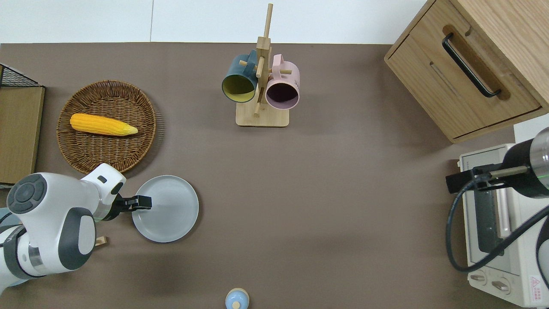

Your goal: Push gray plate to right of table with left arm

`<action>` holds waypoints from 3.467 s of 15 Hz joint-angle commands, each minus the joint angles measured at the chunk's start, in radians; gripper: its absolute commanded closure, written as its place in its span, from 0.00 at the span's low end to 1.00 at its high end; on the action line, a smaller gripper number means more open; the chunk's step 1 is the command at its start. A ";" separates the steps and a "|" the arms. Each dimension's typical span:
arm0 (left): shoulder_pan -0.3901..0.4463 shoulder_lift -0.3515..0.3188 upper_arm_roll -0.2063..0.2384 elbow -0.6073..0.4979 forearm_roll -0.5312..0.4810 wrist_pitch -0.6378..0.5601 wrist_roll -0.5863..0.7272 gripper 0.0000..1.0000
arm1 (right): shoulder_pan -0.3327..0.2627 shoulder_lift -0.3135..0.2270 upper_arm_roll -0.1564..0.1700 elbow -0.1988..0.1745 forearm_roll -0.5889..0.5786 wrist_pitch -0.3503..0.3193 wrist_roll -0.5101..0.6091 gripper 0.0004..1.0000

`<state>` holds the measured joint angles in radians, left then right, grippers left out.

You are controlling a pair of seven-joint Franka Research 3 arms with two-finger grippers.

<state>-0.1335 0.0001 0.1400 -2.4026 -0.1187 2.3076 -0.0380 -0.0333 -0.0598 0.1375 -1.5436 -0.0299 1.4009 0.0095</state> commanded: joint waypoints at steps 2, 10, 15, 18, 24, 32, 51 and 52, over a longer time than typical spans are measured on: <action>0.011 0.003 -0.007 -0.044 -0.013 0.058 -0.010 0.01 | -0.024 -0.009 0.019 0.000 -0.008 -0.014 -0.008 0.00; 0.008 0.011 -0.007 -0.053 -0.016 0.084 -0.023 0.50 | -0.024 -0.009 0.019 0.000 -0.008 -0.014 -0.008 0.00; 0.008 0.012 -0.007 -0.053 -0.039 0.084 -0.023 1.00 | -0.024 -0.009 0.019 0.000 -0.008 -0.014 -0.008 0.00; 0.008 0.012 -0.007 -0.053 -0.041 0.087 -0.023 1.00 | -0.024 -0.009 0.019 0.000 -0.008 -0.014 -0.008 0.00; 0.005 0.012 -0.008 -0.053 -0.041 0.085 -0.025 1.00 | -0.024 -0.009 0.019 0.000 -0.008 -0.014 -0.008 0.00; -0.003 0.012 -0.048 -0.053 -0.079 0.082 -0.025 1.00 | -0.024 -0.009 0.019 0.000 -0.008 -0.014 -0.008 0.00; -0.037 0.018 -0.218 -0.053 -0.170 0.087 -0.169 1.00 | -0.024 -0.009 0.019 0.000 -0.008 -0.014 -0.008 0.00; -0.040 0.018 -0.223 -0.053 -0.176 0.092 -0.174 1.00 | -0.024 -0.009 0.019 0.000 -0.008 -0.014 -0.008 0.00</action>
<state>-0.1434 -0.0041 -0.0743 -2.4386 -0.2625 2.3705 -0.1901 -0.0333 -0.0598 0.1375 -1.5436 -0.0299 1.4009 0.0095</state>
